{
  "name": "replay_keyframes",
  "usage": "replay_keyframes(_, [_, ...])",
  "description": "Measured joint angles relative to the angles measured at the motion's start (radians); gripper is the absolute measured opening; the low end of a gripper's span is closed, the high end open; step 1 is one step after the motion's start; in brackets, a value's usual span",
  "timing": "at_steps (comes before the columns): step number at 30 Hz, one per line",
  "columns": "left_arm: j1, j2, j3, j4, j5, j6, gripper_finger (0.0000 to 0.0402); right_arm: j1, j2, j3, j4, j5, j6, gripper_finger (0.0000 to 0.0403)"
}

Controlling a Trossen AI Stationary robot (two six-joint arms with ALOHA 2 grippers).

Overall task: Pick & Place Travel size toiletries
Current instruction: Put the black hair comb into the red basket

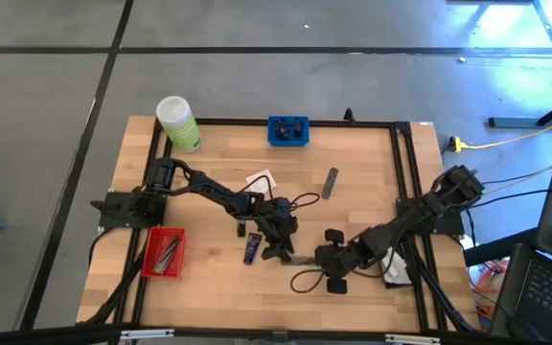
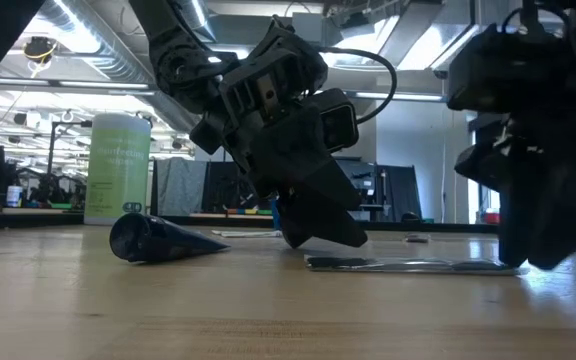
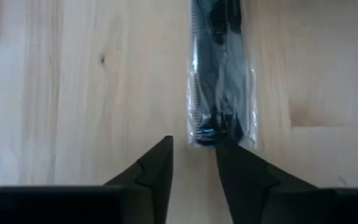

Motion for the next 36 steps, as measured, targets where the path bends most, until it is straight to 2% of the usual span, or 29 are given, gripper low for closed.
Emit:
replay_keyframes(6, [0.001, 0.0, 0.0, 0.0, 0.0, 0.0, 0.0187, 0.008, 0.032, 0.019, 0.001, 0.037, -0.05, 0.0169])
replay_keyframes(10, [0.001, 0.0, 0.0, 0.0, -0.001, 0.001, 0.0187, 0.008, 0.045, 0.038, -0.019, 0.055, -0.073, 0.0184])
replay_keyframes(16, [0.001, 0.0, 0.0, 0.0, -0.002, 0.001, 0.0187, 0.008, 0.047, 0.108, -0.178, 0.066, -0.073, 0.017])
replay_keyframes(21, [0.001, 0.0, 0.0, -0.002, -0.002, 0.002, 0.0187, 0.008, 0.047, 0.143, -0.185, 0.105, -0.11, 0.015])
replay_keyframes(25, [0.001, 0.0, 0.0, -0.006, -0.002, 0.002, 0.0187, 0.006, 0.054, 0.145, -0.181, 0.143, -0.105, 0.0148])
replay_keyframes(36, [0.001, 0.0, 0.0, -0.013, -0.001, 0.003, 0.0187, -0.019, 0.117, 0.146, -0.094, 0.101, -0.135, 0.0214])
